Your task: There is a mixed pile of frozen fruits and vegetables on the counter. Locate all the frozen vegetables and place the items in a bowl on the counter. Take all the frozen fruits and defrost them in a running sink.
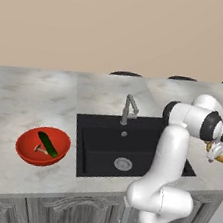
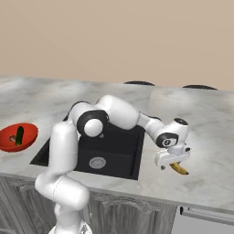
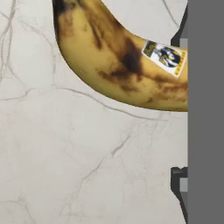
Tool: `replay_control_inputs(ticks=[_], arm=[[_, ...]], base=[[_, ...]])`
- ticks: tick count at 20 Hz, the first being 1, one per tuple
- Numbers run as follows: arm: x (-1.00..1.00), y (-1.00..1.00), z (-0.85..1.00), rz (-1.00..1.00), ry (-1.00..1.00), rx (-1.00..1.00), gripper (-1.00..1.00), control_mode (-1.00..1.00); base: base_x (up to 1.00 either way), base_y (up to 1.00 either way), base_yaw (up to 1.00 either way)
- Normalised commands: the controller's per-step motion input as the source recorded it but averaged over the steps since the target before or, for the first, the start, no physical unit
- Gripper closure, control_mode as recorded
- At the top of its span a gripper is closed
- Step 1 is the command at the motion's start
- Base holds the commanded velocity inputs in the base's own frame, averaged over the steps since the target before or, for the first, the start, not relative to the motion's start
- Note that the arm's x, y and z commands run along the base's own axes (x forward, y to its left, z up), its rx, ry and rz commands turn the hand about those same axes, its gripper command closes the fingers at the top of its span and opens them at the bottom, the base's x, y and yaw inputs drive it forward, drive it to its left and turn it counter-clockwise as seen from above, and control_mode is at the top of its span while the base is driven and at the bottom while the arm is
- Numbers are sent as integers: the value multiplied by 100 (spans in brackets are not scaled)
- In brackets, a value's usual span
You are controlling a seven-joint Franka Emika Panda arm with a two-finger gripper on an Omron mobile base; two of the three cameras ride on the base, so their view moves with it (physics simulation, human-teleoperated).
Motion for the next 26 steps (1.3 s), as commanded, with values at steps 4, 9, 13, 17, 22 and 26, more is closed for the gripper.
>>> replay_control_inputs(ticks=[4,9,13,17,22,26], arm=[[11,0,-13,7,0,3,100,-100],[0,12,0,-2,1,-1,100,-100],[-3,68,36,-7,-2,-11,100,-100],[0,87,42,-4,-3,-12,100,-100],[15,94,9,4,-9,-1,100,-100],[33,83,-4,17,-4,0,100,-100]], base=[[0,0,0],[0,0,0],[0,0,0],[0,0,0],[0,0,0],[0,0,0]])
